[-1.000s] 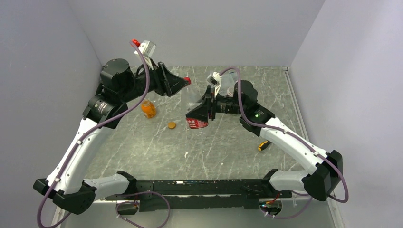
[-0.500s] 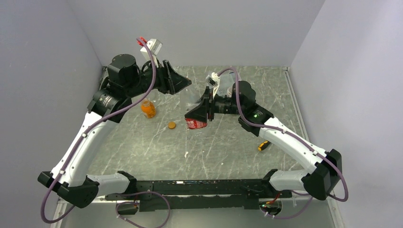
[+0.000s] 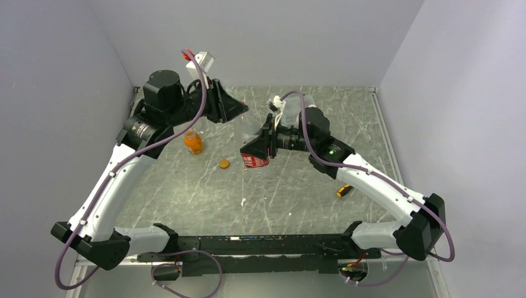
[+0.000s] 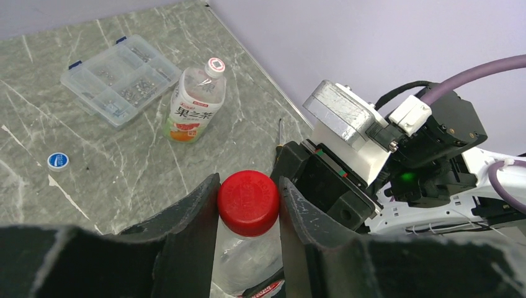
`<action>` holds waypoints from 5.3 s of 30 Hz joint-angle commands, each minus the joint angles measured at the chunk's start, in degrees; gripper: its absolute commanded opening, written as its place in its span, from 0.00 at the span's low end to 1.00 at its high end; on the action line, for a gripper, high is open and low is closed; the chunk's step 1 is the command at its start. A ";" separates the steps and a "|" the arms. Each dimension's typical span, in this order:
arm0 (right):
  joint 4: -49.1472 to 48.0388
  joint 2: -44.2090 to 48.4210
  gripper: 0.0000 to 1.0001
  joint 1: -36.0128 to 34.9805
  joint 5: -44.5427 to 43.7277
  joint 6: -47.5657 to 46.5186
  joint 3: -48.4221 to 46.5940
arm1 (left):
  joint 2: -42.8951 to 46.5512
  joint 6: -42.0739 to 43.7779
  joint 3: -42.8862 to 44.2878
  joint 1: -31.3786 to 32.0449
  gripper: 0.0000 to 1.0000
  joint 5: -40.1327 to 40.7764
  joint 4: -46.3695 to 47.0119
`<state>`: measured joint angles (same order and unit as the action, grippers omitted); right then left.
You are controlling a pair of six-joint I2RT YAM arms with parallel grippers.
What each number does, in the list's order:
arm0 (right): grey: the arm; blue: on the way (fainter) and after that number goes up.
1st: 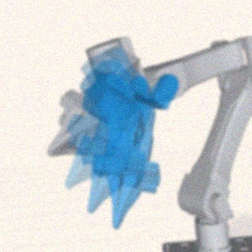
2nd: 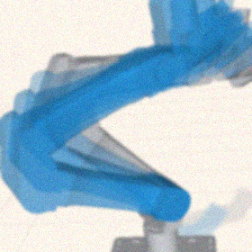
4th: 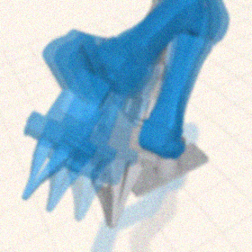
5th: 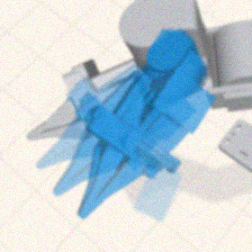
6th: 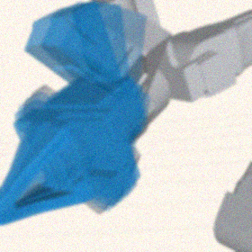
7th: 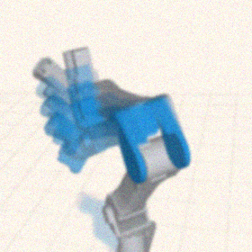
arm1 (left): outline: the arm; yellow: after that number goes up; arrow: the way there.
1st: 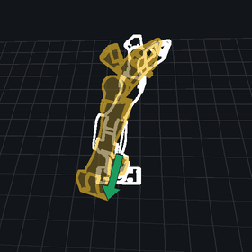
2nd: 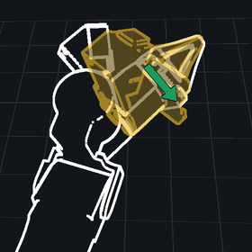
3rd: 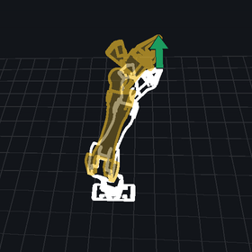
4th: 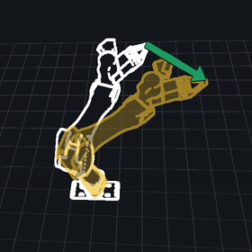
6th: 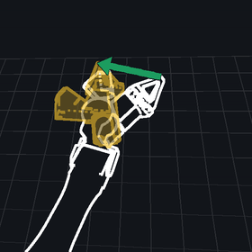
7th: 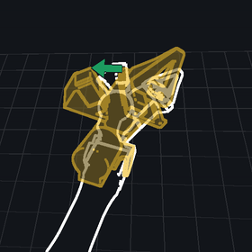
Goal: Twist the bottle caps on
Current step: Screw the bottle cap onto the plastic bottle, then place the plastic bottle at the center of the board.
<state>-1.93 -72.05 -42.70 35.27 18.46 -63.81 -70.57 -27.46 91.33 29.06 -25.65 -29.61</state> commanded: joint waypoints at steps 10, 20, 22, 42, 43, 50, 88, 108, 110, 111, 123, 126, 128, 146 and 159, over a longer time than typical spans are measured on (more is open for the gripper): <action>4.14 1.17 0.75 0.11 -14.81 -0.59 -2.10 | 2.65 4.67 -5.56 -0.14 0.00 5.73 5.27; 13.46 8.12 1.00 0.16 -29.46 2.04 -0.01 | 3.33 9.64 -13.08 0.30 0.00 13.33 15.70; 15.37 10.77 1.00 0.16 -33.22 3.50 0.65 | 2.80 10.92 -15.02 1.10 0.00 14.71 18.90; 35.81 17.57 1.00 24.05 -33.70 10.99 -6.56 | -19.62 31.42 -24.16 14.07 0.00 24.29 58.61; 36.07 17.67 1.00 24.48 -33.38 10.99 -6.86 | -20.81 31.81 -24.05 14.09 0.00 24.29 59.63; 36.10 18.10 1.00 25.30 -31.59 10.90 -7.30 | -26.00 31.66 -25.33 14.18 0.00 24.69 67.20; 33.38 18.09 1.00 25.38 -29.63 11.12 -2.62 | -28.75 28.39 -26.21 14.36 0.28 23.78 64.60; 31.93 18.09 1.00 25.38 -28.67 11.59 -0.90 | -28.11 28.17 -25.42 14.33 0.63 25.48 62.57; 31.91 18.09 1.00 25.38 -28.59 11.60 -0.73 | -28.05 28.18 -25.26 14.36 0.65 25.54 62.44; 31.84 18.08 1.00 25.40 -28.59 11.60 -0.69 | -28.07 28.09 -25.28 14.32 0.65 25.49 62.47; 31.82 18.14 1.00 25.38 -28.59 11.51 -0.43 | -28.73 27.82 -24.15 14.36 0.72 25.35 62.77; 31.85 18.15 1.00 25.38 -28.67 11.42 -0.35 | -29.00 27.82 -23.40 14.40 0.75 24.85 62.58; 31.82 18.16 1.00 25.38 -28.62 11.42 -0.22 | -29.18 27.81 -23.10 14.40 0.76 24.79 62.60; 31.73 18.20 1.00 25.38 -28.50 11.34 -0.09 | -29.78 25.50 -20.91 14.62 0.80 24.59 62.04; 31.27 18.09 1.00 25.38 -27.97 11.34 0.22 | -29.48 25.53 -20.97 14.62 0.81 25.22 62.00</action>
<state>31.94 -54.63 -17.58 6.55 29.23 -63.55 -100.27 -1.17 68.16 43.33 -0.58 31.42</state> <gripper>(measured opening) 0.993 0.809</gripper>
